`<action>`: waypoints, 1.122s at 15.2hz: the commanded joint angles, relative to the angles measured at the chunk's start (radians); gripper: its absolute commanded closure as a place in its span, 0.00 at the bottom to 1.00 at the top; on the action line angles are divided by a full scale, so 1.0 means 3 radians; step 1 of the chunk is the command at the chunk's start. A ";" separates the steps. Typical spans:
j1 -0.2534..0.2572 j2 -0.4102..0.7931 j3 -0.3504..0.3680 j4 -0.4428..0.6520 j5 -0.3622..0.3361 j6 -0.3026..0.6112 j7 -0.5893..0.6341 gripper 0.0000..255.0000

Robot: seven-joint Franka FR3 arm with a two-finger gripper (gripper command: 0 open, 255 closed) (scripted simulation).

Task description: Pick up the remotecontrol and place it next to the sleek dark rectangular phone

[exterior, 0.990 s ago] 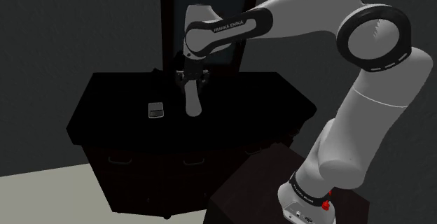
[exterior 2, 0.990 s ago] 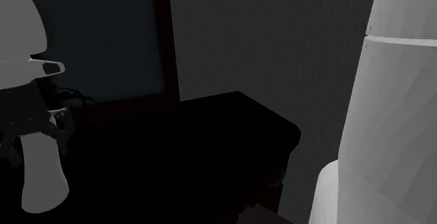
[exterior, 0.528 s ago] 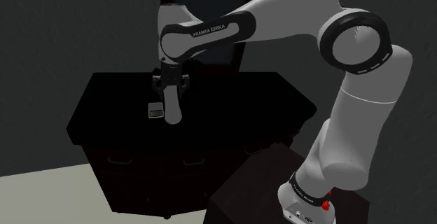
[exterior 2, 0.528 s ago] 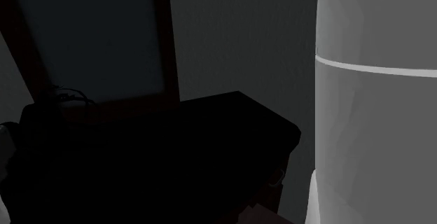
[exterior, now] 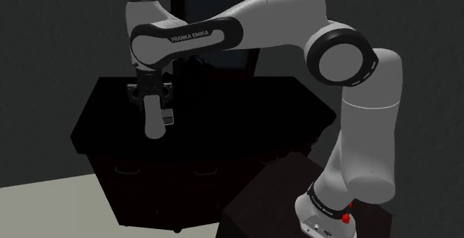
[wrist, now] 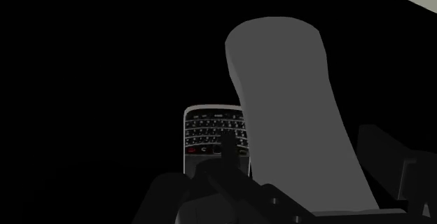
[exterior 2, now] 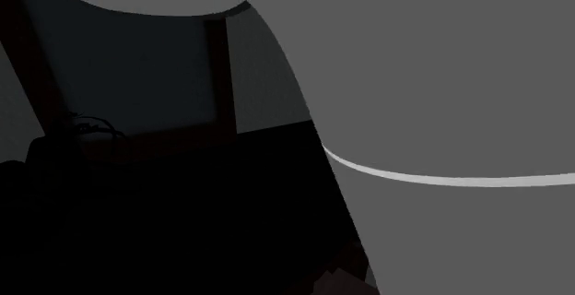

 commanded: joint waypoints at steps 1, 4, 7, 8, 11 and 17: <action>0.0094 0.0171 0.0027 0.0279 -0.0029 -0.0106 0.0121 1.00; 0.0241 0.0517 0.0051 0.0823 -0.0076 -0.0305 0.0277 1.00; 0.0401 0.0950 0.0064 0.1534 -0.0124 -0.0582 0.0414 1.00; 0.0460 0.1131 0.0064 0.1840 -0.0140 -0.0707 0.0454 1.00; 0.0526 0.1356 0.0059 0.2138 -0.0155 -0.0779 0.0494 1.00; 0.0510 0.1334 0.0059 0.1830 -0.0157 -0.0494 0.0500 1.00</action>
